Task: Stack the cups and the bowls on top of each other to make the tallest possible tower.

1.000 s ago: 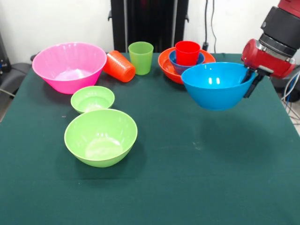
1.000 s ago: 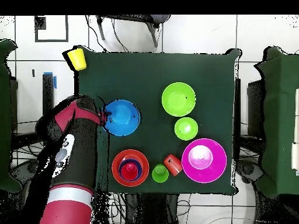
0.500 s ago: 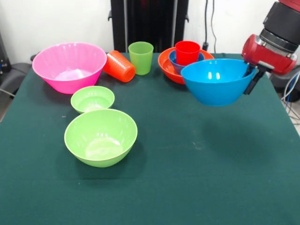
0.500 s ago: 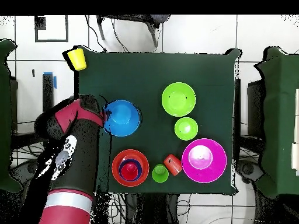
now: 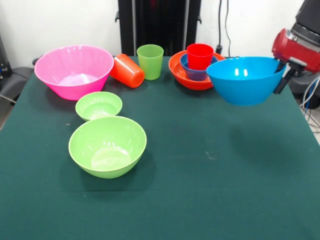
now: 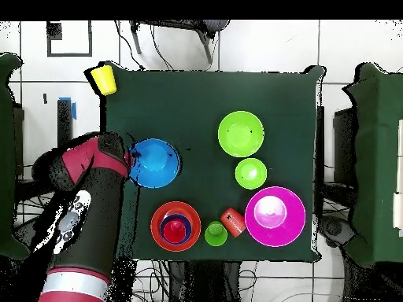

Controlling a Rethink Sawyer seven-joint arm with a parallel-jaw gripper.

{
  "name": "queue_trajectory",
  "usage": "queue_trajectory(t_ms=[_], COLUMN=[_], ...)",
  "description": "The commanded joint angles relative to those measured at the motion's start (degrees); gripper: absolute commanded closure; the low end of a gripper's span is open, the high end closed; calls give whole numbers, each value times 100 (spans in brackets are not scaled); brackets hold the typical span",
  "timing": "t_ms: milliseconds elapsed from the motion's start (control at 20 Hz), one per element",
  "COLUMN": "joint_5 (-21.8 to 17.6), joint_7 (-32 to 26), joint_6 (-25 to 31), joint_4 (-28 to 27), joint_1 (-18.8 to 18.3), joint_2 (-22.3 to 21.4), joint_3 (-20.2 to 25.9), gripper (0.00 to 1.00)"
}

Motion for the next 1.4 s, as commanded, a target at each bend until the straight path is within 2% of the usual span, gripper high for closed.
queue_trajectory(t_ms=[50,400,700,950,1100,1250,1400], joint_5=[539,681,765,828,1002,1344,1698], joint_7=[1661,1357,1514,1470,1579,1776,2082], joint_6=[677,551,-136,-146,-297,-429,-435], joint_4=[155,481,976,1016,1186,1404,1513], joint_1=[129,236,425,488,463,407,518], joint_2=[327,350,443,529,532,498,520], joint_3=[-7,-80,-85,-102,-34,97,71], gripper=[100,100,100,100,100,100,100])
